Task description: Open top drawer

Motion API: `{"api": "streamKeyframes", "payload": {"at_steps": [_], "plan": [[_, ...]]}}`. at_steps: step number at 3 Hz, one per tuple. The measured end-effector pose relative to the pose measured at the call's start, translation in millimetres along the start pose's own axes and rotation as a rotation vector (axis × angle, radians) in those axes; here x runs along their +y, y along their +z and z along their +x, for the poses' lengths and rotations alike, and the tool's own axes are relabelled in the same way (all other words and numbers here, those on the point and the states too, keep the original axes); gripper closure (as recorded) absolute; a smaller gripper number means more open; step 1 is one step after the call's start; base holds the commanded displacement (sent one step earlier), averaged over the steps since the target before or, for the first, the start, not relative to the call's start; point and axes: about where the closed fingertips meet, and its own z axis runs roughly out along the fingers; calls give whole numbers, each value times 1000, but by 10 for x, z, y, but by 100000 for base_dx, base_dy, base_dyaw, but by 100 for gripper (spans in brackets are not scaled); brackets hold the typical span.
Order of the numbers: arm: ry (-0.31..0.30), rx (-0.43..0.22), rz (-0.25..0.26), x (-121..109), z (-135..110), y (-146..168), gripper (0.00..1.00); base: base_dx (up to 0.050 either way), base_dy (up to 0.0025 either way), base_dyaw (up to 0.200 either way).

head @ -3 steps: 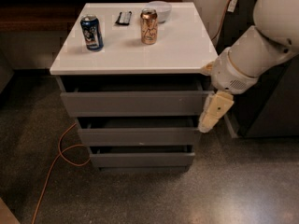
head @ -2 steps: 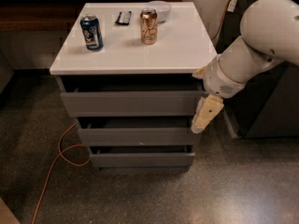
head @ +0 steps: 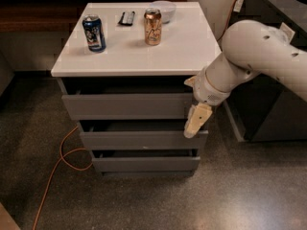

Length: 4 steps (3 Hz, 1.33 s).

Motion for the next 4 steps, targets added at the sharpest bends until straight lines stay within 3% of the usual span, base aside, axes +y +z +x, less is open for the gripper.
{"api": "streamKeyframes", "payload": {"at_steps": [1,3,4], "plan": [[-58,24,27,-312,118,655,0,0,0,0],[-106,12,52,-584,138,934,0,0,0,0],[-167,58,79,-773,155,1112,0,0,0,0]]}}
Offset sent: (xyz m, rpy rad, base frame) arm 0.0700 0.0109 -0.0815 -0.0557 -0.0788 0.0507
